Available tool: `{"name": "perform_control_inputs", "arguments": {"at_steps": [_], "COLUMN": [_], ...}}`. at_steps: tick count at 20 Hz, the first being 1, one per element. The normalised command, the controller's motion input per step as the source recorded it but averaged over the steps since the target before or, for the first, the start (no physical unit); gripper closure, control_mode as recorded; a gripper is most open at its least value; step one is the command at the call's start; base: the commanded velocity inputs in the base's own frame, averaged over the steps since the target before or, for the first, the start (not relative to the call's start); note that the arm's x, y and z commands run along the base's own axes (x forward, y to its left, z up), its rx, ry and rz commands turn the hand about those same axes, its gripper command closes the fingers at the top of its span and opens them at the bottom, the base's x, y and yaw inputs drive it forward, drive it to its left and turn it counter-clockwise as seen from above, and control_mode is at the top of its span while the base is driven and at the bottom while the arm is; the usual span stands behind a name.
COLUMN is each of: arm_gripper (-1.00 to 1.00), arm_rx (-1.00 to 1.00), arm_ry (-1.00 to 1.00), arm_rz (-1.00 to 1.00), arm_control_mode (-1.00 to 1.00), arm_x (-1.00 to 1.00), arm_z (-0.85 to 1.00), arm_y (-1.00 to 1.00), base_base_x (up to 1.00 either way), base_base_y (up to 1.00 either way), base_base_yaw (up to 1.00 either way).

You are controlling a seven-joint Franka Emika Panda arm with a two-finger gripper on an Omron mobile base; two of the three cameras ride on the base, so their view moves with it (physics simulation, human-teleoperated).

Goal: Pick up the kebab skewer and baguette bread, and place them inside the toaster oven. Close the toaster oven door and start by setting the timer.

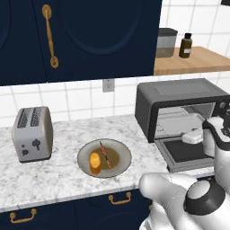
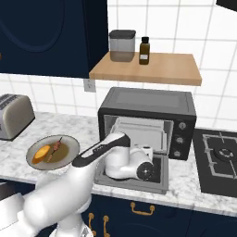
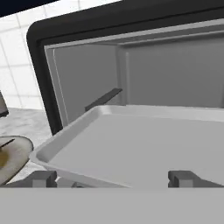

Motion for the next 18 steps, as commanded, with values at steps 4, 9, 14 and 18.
{"name": "perform_control_inputs", "arguments": {"at_steps": [4,9,14,18], "arm_gripper": [-1.0,-1.0,-1.0,-1.0], "arm_rx": [0.12,0.11,0.01,0.0], "arm_ry": [0.21,0.24,0.31,0.3], "arm_rz": [-0.01,-0.04,-0.17,-0.02], "arm_control_mode": [-1.0,-1.0,-1.0,-1.0], "arm_x": [-1.0,-0.99,-0.65,-0.49], "arm_z": [0.77,1.0,0.67,0.33], "arm_y": [-0.12,0.25,0.92,1.0], "base_base_x": [0.0,0.0,0.0,0.0], "base_base_y": [0.0,0.0,0.0,0.0], "base_base_yaw": [0.0,0.0,0.0,0.0]}}
